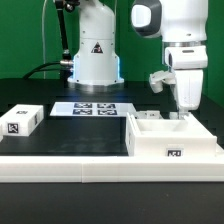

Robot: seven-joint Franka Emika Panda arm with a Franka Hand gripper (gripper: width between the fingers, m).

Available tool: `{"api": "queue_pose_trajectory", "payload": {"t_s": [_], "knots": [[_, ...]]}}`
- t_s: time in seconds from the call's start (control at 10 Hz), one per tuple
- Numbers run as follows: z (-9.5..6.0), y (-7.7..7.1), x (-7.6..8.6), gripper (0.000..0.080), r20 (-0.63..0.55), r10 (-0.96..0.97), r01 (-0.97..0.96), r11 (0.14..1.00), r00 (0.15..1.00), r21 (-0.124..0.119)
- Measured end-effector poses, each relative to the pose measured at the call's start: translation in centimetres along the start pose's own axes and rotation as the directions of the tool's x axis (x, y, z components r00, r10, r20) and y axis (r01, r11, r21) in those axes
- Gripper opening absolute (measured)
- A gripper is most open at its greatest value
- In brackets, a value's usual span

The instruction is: Assemble cabinet

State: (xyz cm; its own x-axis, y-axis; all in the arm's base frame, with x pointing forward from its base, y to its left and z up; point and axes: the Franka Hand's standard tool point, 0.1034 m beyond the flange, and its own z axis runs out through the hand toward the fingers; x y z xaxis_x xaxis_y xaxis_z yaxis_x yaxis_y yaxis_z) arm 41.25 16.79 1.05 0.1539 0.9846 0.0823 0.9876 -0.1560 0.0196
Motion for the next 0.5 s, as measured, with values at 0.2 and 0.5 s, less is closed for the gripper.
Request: {"api": "queue_pose_trajectory", "payload": {"t_s": [0.2, 0.5], "knots": [[0.00, 0.00, 0.00, 0.0068, 0.000, 0.000, 0.000, 1.000, 1.000, 0.000], [-0.98, 0.14, -0.20, 0.0068, 0.013, -0.003, 0.003, 1.000, 1.000, 0.000]]}}
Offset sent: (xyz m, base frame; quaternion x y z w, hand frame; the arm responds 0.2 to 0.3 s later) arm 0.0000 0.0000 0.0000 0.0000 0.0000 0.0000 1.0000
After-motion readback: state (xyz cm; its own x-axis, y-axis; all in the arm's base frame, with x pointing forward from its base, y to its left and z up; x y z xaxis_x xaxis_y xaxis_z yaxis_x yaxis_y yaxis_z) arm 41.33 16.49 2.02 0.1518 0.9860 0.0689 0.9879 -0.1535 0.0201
